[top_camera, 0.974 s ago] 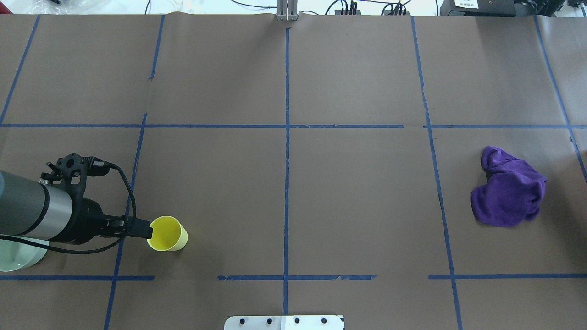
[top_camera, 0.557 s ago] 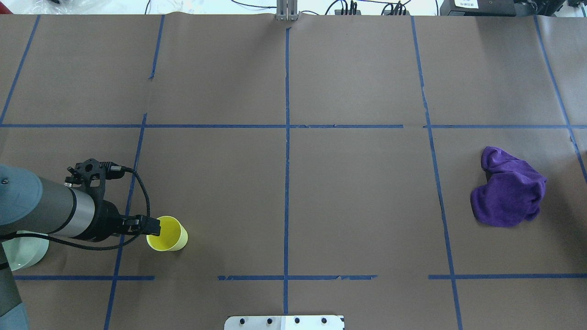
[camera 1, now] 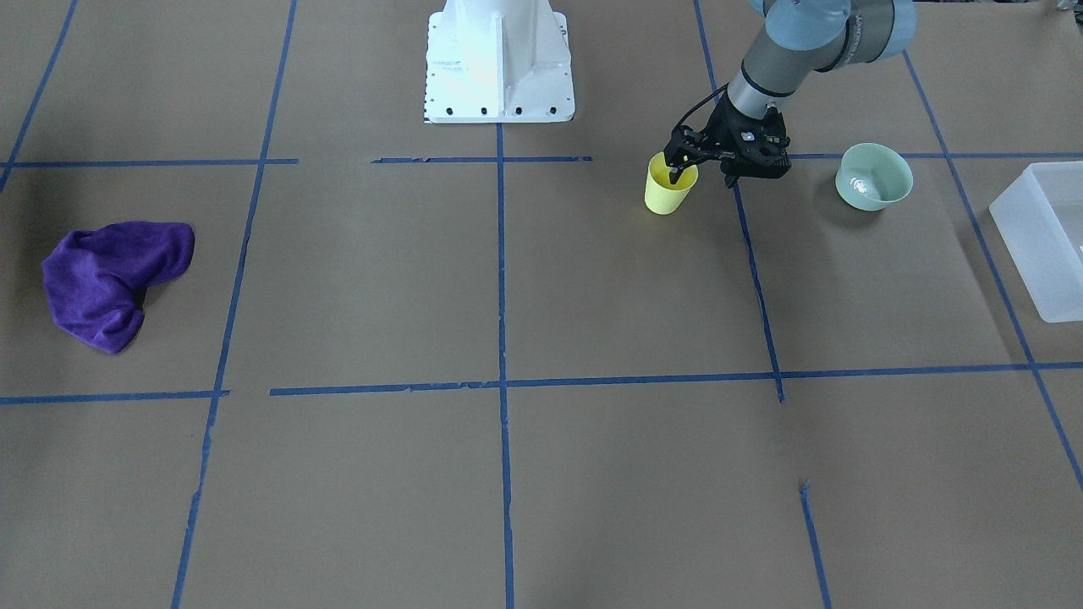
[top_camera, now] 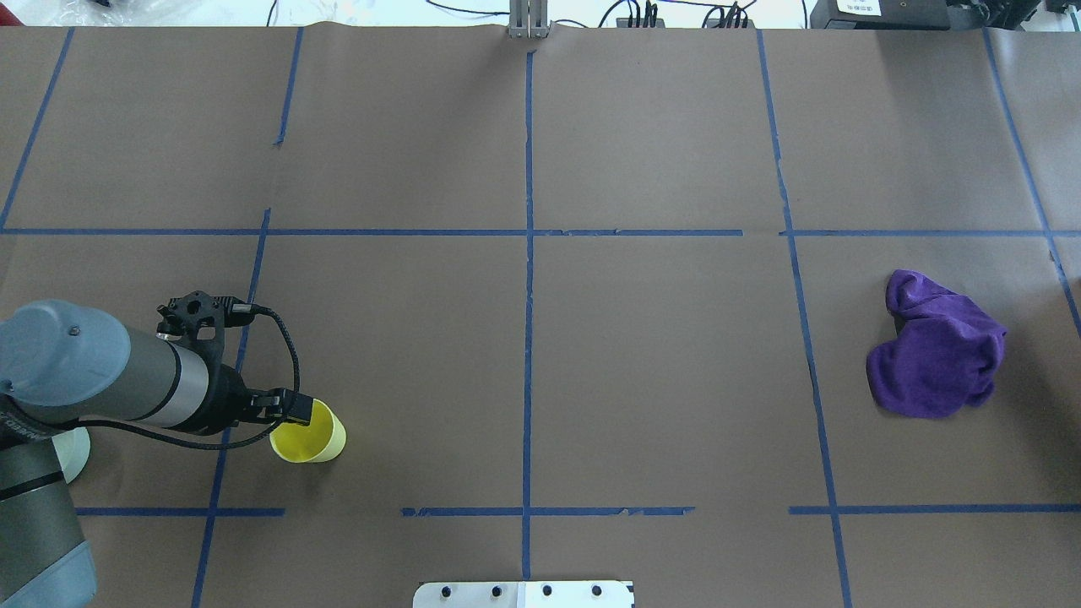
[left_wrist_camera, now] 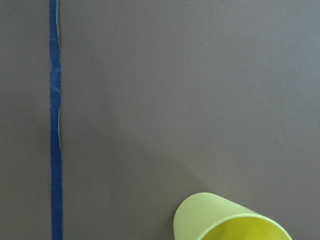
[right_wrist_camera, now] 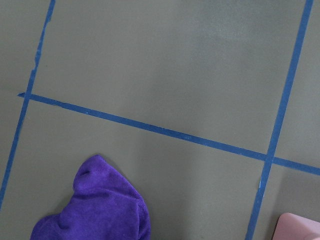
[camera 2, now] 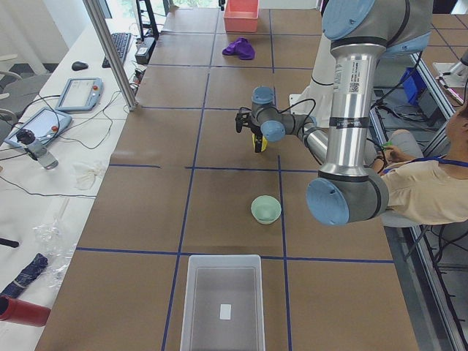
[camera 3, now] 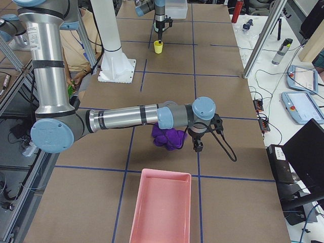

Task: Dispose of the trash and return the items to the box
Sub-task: 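Reach the left gripper down to the yellow paper cup, then close the left gripper on the yellow cup's rim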

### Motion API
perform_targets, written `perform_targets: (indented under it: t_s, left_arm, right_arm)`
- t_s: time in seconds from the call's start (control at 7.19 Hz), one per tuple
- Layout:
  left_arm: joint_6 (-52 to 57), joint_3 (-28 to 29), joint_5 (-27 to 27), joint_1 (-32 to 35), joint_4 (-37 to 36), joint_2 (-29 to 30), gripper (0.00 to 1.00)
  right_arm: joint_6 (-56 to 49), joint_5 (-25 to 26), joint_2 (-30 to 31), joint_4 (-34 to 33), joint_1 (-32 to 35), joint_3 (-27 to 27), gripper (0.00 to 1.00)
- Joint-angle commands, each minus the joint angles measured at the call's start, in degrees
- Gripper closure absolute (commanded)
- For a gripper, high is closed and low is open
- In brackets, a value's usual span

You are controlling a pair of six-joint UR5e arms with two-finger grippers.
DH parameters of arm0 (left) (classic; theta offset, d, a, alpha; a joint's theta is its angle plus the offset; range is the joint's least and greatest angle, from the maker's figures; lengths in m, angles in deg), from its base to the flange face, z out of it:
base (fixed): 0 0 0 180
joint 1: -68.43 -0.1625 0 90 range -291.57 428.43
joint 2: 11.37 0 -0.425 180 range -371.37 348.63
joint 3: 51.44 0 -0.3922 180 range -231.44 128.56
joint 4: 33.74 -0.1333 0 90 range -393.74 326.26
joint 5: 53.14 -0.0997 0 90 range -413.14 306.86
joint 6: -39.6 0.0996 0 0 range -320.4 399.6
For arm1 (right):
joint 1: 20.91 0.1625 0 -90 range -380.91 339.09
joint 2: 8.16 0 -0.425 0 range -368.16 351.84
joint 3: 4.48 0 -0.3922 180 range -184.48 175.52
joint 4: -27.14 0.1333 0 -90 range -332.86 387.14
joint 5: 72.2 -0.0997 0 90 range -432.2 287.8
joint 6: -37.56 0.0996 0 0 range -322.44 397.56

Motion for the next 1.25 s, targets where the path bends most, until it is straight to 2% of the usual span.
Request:
perform_targets:
  t_s: [0.0,0.14,0.28,0.56,0.7,0.97,1.11]
  left_arm:
    - [0.0,1.4,0.0,-2.2,0.2,0.3,0.04]
    - [0.0,2.2,0.0,-2.5,0.2,1.4,0.04]
    - [0.0,3.5,0.0,-2.7,0.3,2.3,0.11]
    - [0.0,3.2,0.2,-2.7,0.2,2.3,0.94]
    - [-0.2,3.0,0.2,-2.6,0.1,2.1,1.0]
    - [-4.2,2.1,0.4,-2.0,0.0,1.9,1.0]
    - [-4.2,-3.1,0.6,-0.9,-0.5,0.3,1.0]
  right_arm:
    - [-0.1,0.0,0.0,0.0,-0.1,0.2,0.0]
    - [-0.1,0.0,0.0,0.0,-0.1,0.3,0.0]
    - [0.0,0.0,0.0,0.0,-0.1,0.2,0.0]
    - [-0.1,0.0,0.0,0.0,-0.1,0.3,0.0]
    - [-0.1,0.0,0.0,0.0,-0.1,0.2,0.0]
    - [0.0,0.0,0.0,0.0,-0.1,0.1,0.0]
    - [-0.1,0.0,0.0,0.0,-0.2,0.1,0.0]
